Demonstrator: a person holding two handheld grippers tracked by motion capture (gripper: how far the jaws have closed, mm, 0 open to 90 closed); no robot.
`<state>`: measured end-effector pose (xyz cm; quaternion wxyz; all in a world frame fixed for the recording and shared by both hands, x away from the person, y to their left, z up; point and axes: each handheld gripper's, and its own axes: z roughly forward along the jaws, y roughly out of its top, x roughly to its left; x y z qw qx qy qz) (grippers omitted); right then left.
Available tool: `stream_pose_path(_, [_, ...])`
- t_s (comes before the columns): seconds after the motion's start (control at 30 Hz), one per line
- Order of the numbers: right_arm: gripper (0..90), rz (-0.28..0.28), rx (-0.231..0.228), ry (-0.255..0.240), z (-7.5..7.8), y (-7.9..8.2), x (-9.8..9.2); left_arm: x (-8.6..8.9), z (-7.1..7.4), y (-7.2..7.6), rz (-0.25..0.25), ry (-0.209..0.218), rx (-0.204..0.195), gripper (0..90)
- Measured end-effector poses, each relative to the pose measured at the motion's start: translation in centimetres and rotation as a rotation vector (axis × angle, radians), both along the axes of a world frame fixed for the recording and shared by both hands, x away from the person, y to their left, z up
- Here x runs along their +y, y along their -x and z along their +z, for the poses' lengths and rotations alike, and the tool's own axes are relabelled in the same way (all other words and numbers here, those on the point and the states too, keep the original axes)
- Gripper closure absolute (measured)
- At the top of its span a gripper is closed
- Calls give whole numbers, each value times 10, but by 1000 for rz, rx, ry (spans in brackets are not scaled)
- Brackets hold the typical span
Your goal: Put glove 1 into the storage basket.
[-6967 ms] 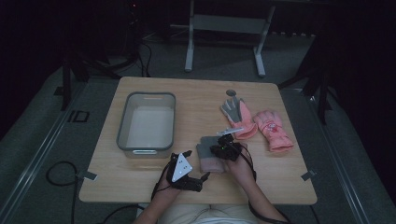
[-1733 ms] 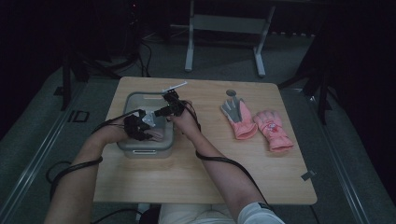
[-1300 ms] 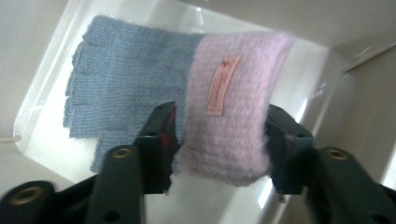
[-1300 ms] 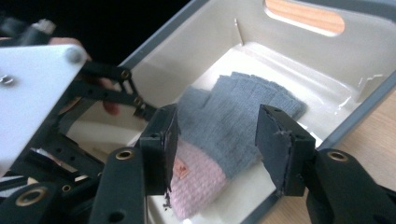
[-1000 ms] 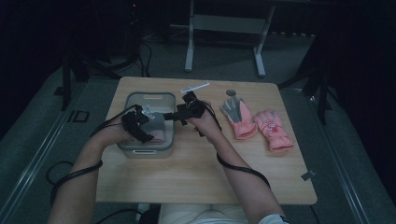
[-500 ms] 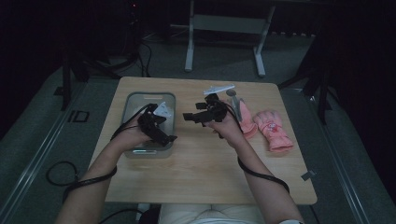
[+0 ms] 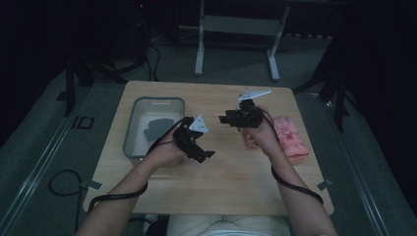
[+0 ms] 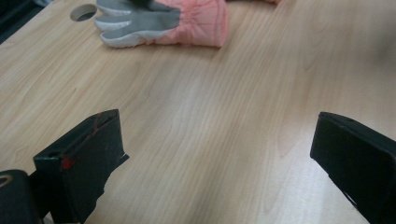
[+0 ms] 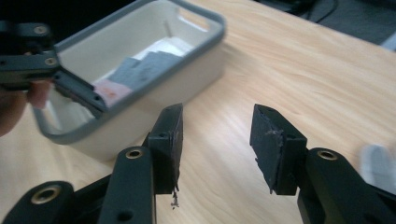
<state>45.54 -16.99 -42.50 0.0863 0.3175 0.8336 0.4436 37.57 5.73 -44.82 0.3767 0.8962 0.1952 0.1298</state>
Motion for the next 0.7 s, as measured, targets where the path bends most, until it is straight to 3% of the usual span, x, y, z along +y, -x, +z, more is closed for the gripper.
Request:
stream_pose_path(0.07, [576, -22, -28, 15, 2, -1, -11, -3, -2, -1, 2, 31, 42, 24])
stream_pose_path(0.23, [643, -111, -73, 95, -1, -12, -42, -12, -8, 11, 9, 50, 23, 24])
stream_pose_path(0.3, [661, -158, -90, 118, -6, -19, -54, -17, -12, 18, 32, 47, -3, 24])
stream_pose_path(0.4, [658, -197, -88, 169, -16, -30, -65, -22, -20, 29, 45, 85, 15, 24])
stream_pose_path(0.43, [648, -206, -92, 223, -24, -36, -68, -23, -23, 31, 44, 86, 30, 27])
stream_pose_path(0.5, [640, -204, -87, 232, -28, -40, -69, -25, -31, 38, 58, 54, 8, 28])
stream_pose_path(0.57, [621, -200, -73, 279, -37, -48, -68, -25, -42, 46, 78, 25, -20, 29])
stream_pose_path(0.63, [609, -184, -42, 291, -45, -55, -67, -24, -51, 52, 103, 26, -41, 28])
stream_pose_path(0.7, [600, -179, -49, 331, -52, -60, -64, -22, -62, 59, 117, 50, -57, 35])
